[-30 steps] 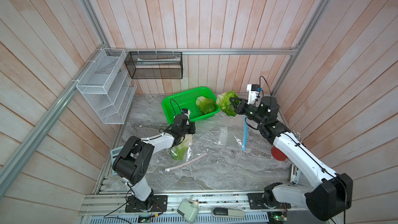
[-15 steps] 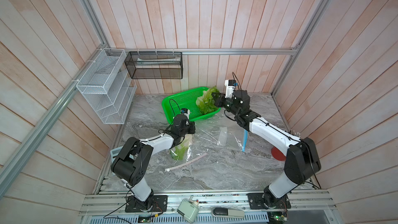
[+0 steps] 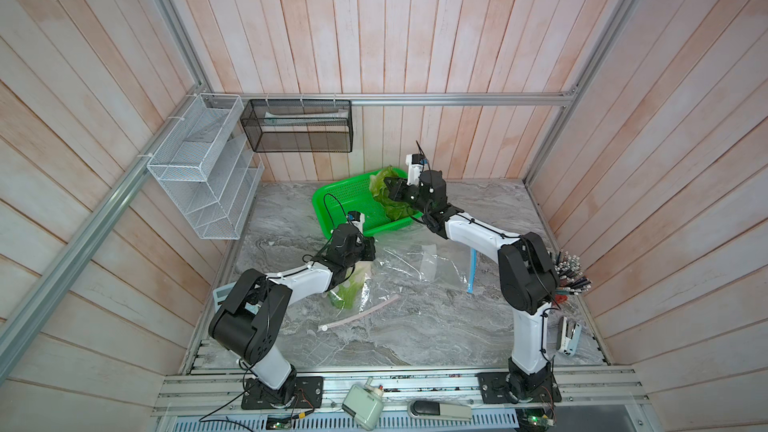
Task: Open the zip-top bag and take out the chinese cabbages
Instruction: Place the Chinese cabbage in the basket.
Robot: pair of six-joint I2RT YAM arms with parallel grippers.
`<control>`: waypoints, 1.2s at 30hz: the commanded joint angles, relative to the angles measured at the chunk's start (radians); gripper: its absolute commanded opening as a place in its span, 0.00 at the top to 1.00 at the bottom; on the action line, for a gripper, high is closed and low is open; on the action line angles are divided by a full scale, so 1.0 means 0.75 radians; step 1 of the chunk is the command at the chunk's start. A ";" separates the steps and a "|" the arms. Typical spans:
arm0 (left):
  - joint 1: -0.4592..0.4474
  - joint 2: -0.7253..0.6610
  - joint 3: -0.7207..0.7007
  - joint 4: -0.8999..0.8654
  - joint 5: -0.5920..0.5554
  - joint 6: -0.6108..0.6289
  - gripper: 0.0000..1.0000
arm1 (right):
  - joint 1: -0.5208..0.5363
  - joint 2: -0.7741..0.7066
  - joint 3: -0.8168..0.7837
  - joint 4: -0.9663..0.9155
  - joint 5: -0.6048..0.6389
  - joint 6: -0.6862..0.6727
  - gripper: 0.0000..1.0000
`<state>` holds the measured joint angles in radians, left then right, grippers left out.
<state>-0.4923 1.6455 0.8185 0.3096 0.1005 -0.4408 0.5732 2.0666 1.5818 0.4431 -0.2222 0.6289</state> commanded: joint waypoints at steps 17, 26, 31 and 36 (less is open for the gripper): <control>-0.009 -0.034 -0.037 0.058 0.016 -0.015 1.00 | 0.072 0.307 0.204 0.013 0.104 0.054 1.00; -0.014 -0.021 -0.025 0.061 0.019 -0.029 1.00 | 0.072 0.285 0.117 -0.004 0.116 0.117 0.85; -0.014 -0.012 -0.015 0.064 0.016 -0.049 1.00 | 0.078 0.189 -0.007 0.102 0.150 0.181 0.54; -0.014 -0.006 -0.007 0.066 0.019 -0.059 1.00 | 0.078 0.075 -0.082 0.085 0.230 0.233 0.46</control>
<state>-0.4988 1.6451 0.8074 0.3313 0.1009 -0.4755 0.6273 2.2044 1.5433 0.4778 -0.1123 0.7677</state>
